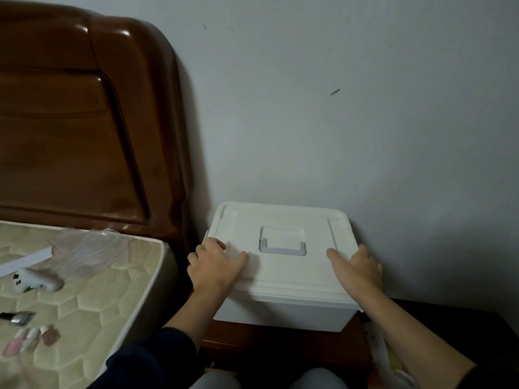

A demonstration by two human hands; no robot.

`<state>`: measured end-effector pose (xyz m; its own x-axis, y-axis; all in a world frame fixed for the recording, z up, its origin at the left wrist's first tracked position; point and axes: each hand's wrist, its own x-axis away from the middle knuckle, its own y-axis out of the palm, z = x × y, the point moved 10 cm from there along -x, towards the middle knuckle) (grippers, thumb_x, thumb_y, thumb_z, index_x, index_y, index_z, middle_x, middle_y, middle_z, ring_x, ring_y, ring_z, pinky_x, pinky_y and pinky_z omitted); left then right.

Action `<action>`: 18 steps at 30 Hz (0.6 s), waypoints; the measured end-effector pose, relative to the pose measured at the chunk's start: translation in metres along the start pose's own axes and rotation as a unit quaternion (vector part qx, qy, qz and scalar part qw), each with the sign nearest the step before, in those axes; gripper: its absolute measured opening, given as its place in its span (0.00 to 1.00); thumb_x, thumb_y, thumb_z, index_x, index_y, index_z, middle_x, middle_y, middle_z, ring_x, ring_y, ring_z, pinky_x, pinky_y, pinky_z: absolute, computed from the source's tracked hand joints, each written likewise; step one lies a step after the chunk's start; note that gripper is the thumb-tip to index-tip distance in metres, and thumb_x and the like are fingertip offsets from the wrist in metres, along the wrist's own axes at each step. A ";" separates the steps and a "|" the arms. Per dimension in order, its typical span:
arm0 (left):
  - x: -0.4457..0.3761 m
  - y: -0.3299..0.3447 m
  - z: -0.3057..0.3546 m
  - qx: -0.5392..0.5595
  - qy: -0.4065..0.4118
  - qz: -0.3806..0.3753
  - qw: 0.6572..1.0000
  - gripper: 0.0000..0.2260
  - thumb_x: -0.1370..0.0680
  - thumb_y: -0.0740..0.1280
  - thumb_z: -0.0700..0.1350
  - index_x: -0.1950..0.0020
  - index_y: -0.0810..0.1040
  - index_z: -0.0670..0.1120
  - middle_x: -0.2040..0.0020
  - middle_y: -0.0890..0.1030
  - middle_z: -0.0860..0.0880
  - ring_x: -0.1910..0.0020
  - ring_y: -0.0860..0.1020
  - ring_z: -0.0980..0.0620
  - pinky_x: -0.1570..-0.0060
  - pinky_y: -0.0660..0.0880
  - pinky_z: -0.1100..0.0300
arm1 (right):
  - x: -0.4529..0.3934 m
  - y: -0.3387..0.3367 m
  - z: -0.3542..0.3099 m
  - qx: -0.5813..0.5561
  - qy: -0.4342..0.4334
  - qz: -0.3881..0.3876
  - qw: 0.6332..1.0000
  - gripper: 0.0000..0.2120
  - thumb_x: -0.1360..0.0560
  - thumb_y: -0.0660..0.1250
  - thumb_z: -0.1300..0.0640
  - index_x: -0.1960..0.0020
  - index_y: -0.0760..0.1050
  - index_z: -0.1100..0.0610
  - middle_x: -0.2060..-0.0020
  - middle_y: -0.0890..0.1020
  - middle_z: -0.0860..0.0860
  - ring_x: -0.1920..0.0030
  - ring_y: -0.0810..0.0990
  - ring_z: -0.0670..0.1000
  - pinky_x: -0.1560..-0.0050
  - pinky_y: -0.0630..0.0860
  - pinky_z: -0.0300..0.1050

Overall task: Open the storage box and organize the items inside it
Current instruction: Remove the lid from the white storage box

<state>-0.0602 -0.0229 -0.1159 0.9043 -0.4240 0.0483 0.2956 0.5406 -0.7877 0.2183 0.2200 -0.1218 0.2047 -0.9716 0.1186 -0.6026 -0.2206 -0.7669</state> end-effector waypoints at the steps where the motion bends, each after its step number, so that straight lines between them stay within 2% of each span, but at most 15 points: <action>1: 0.000 -0.001 0.001 0.000 0.000 0.000 1.000 0.25 0.27 0.70 0.64 0.39 0.70 0.50 0.35 0.77 0.45 0.33 0.70 0.38 0.36 0.70 0.46 | 0.000 0.000 0.000 -0.003 0.000 0.001 1.000 0.39 0.24 0.67 0.35 0.24 0.65 0.59 0.30 0.74 0.59 0.28 0.68 0.63 0.33 0.71 0.58; 7: 0.001 -0.012 0.007 0.018 0.007 0.014 1.000 0.23 0.27 0.70 0.62 0.41 0.69 0.50 0.37 0.77 0.46 0.34 0.70 0.39 0.37 0.69 0.47 | 0.004 -0.009 -0.005 -0.005 -0.003 0.014 1.000 0.40 0.26 0.66 0.33 0.25 0.67 0.59 0.31 0.75 0.59 0.29 0.69 0.64 0.32 0.72 0.59; 10: 0.006 -0.026 0.019 0.048 0.026 0.039 0.998 0.23 0.27 0.72 0.61 0.41 0.69 0.51 0.37 0.76 0.48 0.34 0.70 0.40 0.38 0.71 0.47 | 0.006 -0.027 -0.017 -0.011 -0.018 0.047 0.999 0.42 0.26 0.68 0.34 0.22 0.65 0.59 0.29 0.74 0.60 0.28 0.69 0.64 0.31 0.70 0.59; 14: 0.005 -0.063 0.019 0.219 0.015 0.077 0.973 0.25 0.27 0.77 0.56 0.39 0.68 0.51 0.42 0.76 0.49 0.36 0.72 0.44 0.45 0.74 0.50 | 0.008 -0.056 -0.040 -0.051 -0.047 0.085 0.994 0.42 0.26 0.71 0.38 0.20 0.61 0.57 0.27 0.71 0.60 0.27 0.67 0.64 0.30 0.69 0.62; 16: 0.003 -0.086 0.004 0.341 -0.024 0.090 0.935 0.29 0.27 0.80 0.51 0.33 0.67 0.48 0.48 0.77 0.51 0.41 0.79 0.45 0.49 0.77 0.55 | 0.010 -0.064 -0.051 -0.069 -0.064 0.085 0.992 0.41 0.25 0.72 0.40 0.21 0.62 0.57 0.27 0.71 0.60 0.27 0.67 0.65 0.29 0.68 0.62; 18: 0.004 -0.107 -0.015 0.402 -0.062 0.075 0.911 0.36 0.26 0.80 0.49 0.25 0.65 0.43 0.50 0.79 0.52 0.48 0.81 0.49 0.51 0.76 0.58 | 0.017 -0.062 -0.066 -0.083 -0.085 0.074 0.990 0.39 0.25 0.72 0.42 0.21 0.63 0.57 0.27 0.72 0.60 0.27 0.67 0.65 0.28 0.68 0.63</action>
<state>-0.0923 -0.0932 -0.0408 0.9663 -0.2426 0.0862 0.2501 0.9640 -0.0899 0.2083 0.2114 -0.0303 0.2237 -0.9689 -0.1061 -0.7511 -0.1020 -0.6522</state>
